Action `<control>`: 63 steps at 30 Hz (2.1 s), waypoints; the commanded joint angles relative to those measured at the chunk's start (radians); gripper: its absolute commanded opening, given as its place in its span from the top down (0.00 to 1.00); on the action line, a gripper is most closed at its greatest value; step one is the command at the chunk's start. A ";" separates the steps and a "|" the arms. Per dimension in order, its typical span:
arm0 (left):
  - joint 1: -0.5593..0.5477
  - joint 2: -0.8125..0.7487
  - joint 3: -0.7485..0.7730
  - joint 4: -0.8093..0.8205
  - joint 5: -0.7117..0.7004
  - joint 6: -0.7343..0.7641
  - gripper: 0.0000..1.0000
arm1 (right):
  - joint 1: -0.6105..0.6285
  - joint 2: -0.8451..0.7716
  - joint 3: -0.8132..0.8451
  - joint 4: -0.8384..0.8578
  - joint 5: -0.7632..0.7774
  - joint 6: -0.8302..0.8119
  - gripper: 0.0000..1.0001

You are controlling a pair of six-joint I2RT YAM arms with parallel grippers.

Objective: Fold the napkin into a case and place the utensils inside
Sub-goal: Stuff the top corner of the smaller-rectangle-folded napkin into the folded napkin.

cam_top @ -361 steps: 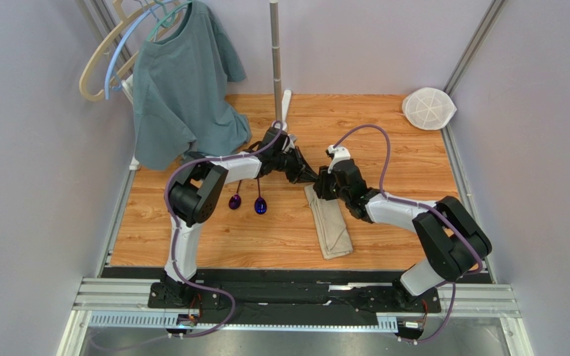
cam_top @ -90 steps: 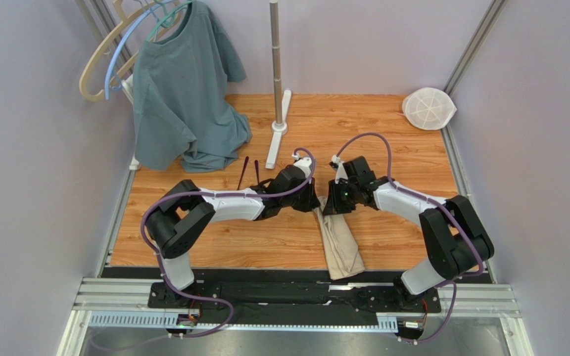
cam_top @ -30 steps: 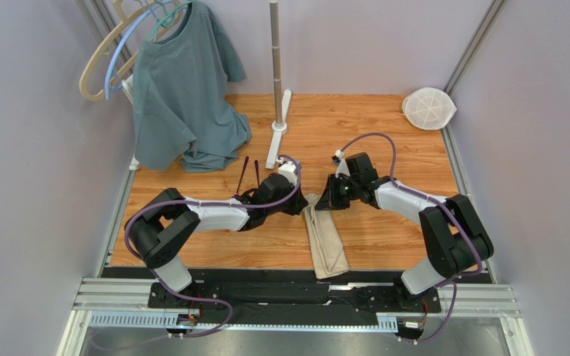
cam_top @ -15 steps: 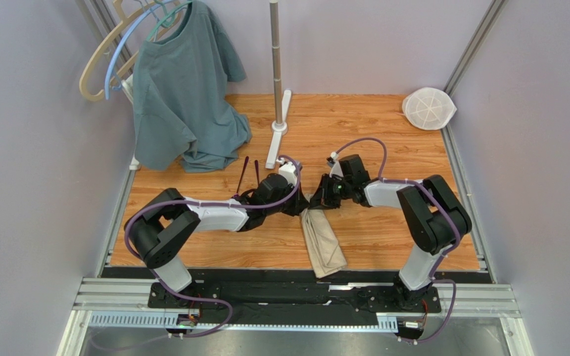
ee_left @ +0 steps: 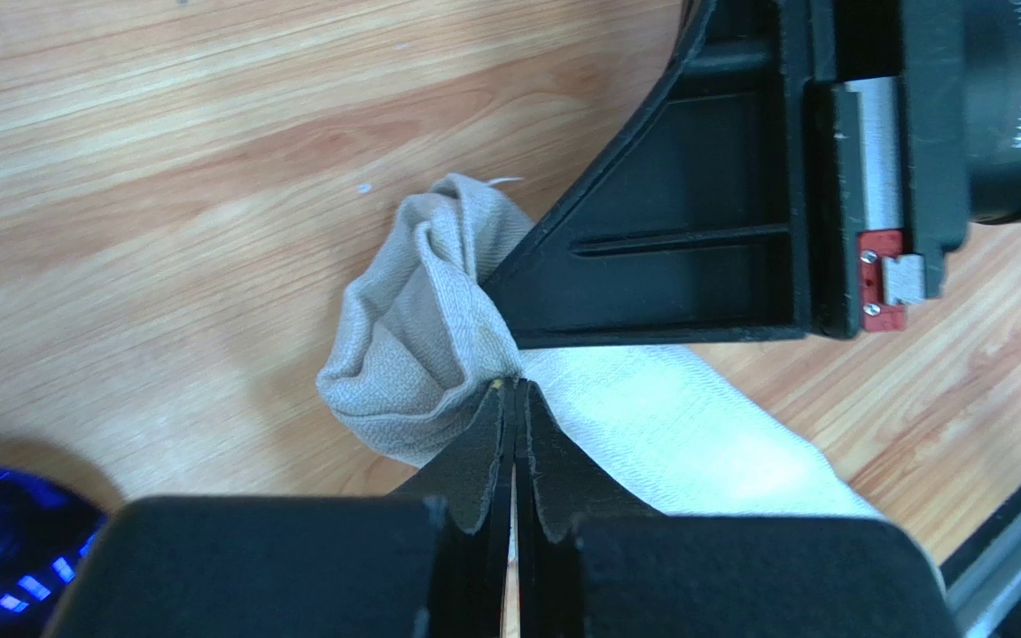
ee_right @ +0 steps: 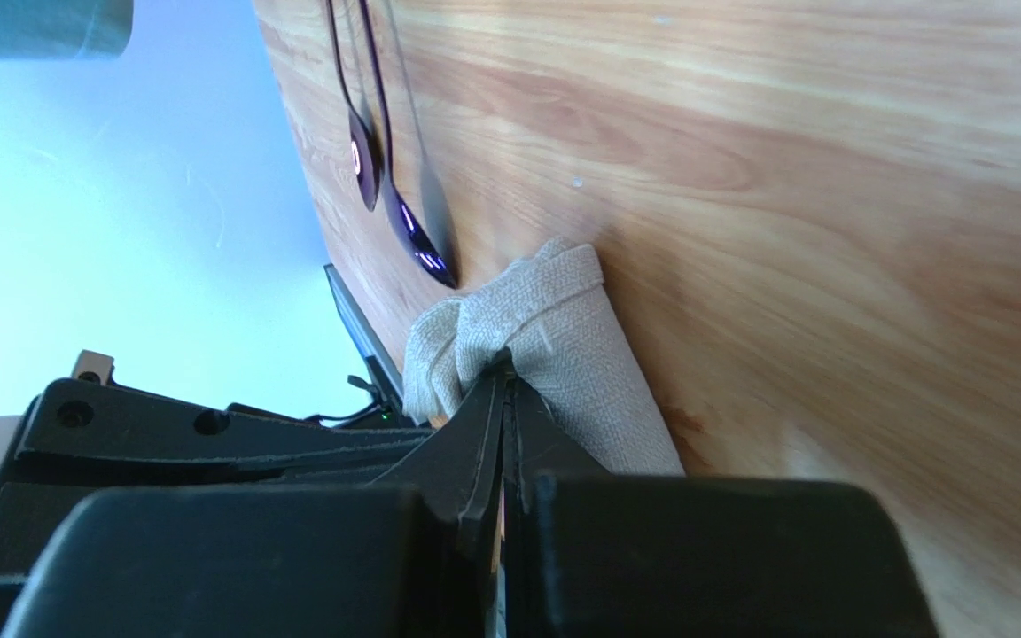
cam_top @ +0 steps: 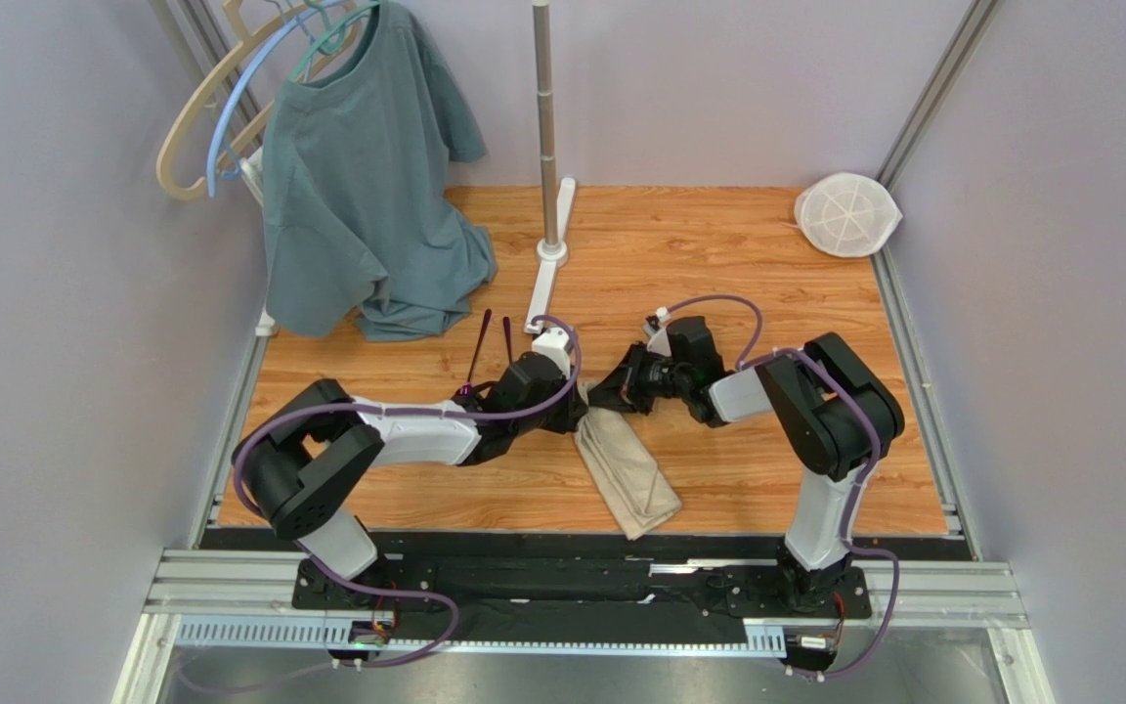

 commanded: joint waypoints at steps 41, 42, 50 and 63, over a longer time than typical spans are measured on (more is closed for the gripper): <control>0.001 0.062 0.315 -0.521 -0.100 0.055 0.59 | 0.040 0.029 0.111 -0.123 -0.032 -0.152 1.00; 0.001 0.070 0.320 -0.524 -0.111 0.050 0.60 | 0.040 0.031 0.113 -0.123 -0.034 -0.149 1.00; 0.003 0.081 0.347 -0.550 -0.147 0.051 0.86 | 0.028 -0.059 0.093 -0.222 -0.016 -0.218 1.00; 0.003 0.016 0.315 -0.520 -0.114 0.048 1.00 | 0.011 -0.025 0.153 -0.339 -0.003 -0.341 1.00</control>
